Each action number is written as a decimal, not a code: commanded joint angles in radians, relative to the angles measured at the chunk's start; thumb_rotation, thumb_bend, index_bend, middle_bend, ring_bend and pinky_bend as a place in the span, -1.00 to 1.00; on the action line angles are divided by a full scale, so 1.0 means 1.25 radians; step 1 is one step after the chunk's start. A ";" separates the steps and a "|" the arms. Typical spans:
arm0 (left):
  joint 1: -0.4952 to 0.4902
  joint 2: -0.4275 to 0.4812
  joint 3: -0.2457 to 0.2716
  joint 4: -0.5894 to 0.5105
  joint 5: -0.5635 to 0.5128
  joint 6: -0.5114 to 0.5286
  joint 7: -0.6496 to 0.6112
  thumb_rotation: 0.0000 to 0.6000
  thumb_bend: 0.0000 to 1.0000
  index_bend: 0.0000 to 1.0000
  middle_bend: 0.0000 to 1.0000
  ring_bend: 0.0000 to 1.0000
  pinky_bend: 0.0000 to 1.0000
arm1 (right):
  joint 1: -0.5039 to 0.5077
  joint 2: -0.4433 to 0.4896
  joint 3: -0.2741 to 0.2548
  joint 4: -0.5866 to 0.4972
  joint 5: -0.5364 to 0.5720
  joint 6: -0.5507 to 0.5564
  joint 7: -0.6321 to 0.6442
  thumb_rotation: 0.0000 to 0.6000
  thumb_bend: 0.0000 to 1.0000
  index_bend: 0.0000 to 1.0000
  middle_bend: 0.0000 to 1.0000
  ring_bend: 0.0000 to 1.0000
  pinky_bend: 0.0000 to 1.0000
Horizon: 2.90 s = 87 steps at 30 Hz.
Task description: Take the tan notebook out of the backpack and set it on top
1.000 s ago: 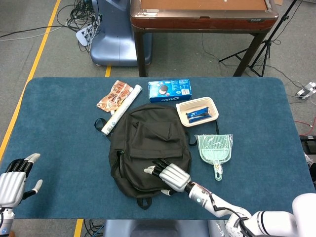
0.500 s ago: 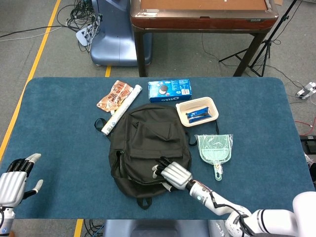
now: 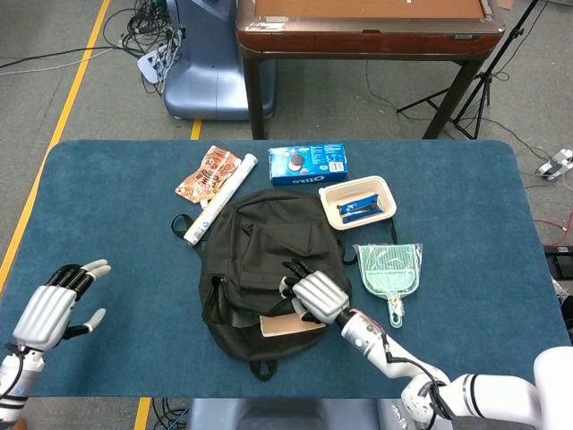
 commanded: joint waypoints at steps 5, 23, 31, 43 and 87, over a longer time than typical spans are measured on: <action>-0.124 -0.010 -0.001 0.027 0.149 -0.035 -0.139 1.00 -0.45 -0.35 -0.41 -0.39 -0.48 | 0.006 -0.026 0.069 0.011 0.079 0.056 -0.010 1.00 0.73 0.26 -0.33 -0.93 -1.00; -0.392 -0.231 0.044 0.198 0.373 -0.092 -0.276 1.00 -0.45 -0.10 -0.06 -0.12 -0.12 | 0.064 -0.069 0.179 0.031 0.270 0.074 -0.035 1.00 0.76 0.26 -0.33 -0.93 -1.00; -0.470 -0.343 0.050 0.335 0.388 -0.102 -0.258 1.00 -0.45 -0.15 -0.06 -0.12 -0.12 | 0.102 -0.075 0.212 0.045 0.302 0.060 -0.027 1.00 0.77 0.26 -0.34 -0.93 -1.00; -0.525 -0.501 0.105 0.650 0.383 -0.074 -0.255 1.00 -0.45 -0.51 -0.45 -0.46 -0.37 | 0.132 -0.068 0.238 0.047 0.362 0.058 -0.012 1.00 0.79 0.26 -0.34 -0.93 -1.00; -0.563 -0.752 0.169 0.957 0.208 -0.102 -0.352 1.00 -0.63 -0.87 -0.99 -0.91 -0.74 | 0.134 -0.047 0.210 0.090 0.382 0.062 0.063 1.00 0.80 0.26 -0.35 -0.93 -1.00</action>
